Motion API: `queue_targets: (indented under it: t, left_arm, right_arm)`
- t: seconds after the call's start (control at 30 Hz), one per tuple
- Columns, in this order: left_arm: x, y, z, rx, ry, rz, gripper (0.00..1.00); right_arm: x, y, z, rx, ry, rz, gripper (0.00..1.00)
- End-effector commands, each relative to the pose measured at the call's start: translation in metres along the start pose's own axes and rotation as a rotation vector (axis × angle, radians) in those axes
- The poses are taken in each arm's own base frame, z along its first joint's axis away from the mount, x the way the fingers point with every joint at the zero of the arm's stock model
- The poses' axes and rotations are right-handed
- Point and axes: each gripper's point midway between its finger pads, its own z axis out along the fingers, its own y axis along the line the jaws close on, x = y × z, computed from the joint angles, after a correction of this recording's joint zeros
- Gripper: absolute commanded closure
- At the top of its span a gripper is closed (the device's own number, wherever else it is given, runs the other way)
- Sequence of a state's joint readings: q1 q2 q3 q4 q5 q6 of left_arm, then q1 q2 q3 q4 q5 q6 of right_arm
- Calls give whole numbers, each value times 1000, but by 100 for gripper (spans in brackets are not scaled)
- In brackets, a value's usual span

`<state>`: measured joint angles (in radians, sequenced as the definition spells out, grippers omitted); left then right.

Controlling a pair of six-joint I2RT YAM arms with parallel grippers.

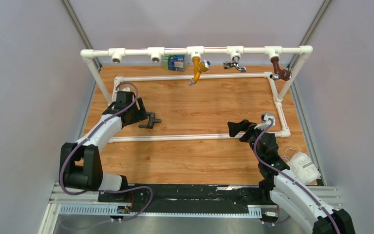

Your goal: Install the water faucets

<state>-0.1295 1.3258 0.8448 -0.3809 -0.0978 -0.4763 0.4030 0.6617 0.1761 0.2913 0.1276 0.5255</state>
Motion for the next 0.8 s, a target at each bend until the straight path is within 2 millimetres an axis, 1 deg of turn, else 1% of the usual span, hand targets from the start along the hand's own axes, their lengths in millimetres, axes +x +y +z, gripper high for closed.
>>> queue_targets:
  t: [0.0,0.03,0.07,0.1,0.27,0.3,0.33,0.37,0.4,0.43,0.47,0.6,0.67,0.7,0.73,0.77]
  left_arm:
    - [-14,-26,20,69,5,-35,17]
    - [-14,-28,27,72,20,-32,22]
    - [-13,-31,30,79,28,-24,29]
    - [-13,-34,36,79,40,-17,30]
    - [-12,-55,53,113,61,15,30]
    - [-10,-59,58,116,69,20,31]
    - [-4,-63,63,128,93,25,31]
    - [-4,-67,66,130,96,28,30]
    - [2,-66,72,119,112,30,30]
    - [1,-67,74,119,113,24,30]
    - [6,-65,81,108,132,24,30]
    - [12,-65,93,91,159,12,30]
    - [16,-66,95,92,171,2,33]
    - [18,-68,95,104,180,1,41]
    - [21,-73,93,128,197,-11,42]
    - [25,-77,90,142,207,-12,49]
  right_arm:
    - [-11,10,0,-34,-59,42,0]
    - [-10,10,0,-37,-61,44,0]
    - [-9,10,-1,-42,-60,47,0]
    - [-10,10,-1,-41,-62,47,0]
    - [-5,9,1,-36,-43,49,0]
    - [-5,9,2,-38,-42,49,0]
    - [-4,10,2,-40,-39,52,0]
    - [-3,9,2,-38,-37,51,0]
    - [-2,9,2,-36,-34,51,0]
    - [-2,9,2,-38,-35,51,0]
    - [-3,9,2,-37,-38,50,0]
    - [-2,6,2,-24,-33,42,0]
    - [-3,8,3,-28,-34,38,0]
    - [-2,8,3,-29,-30,34,0]
    - [-2,8,3,-30,-29,30,0]
    - [-2,8,4,-28,-25,26,0]
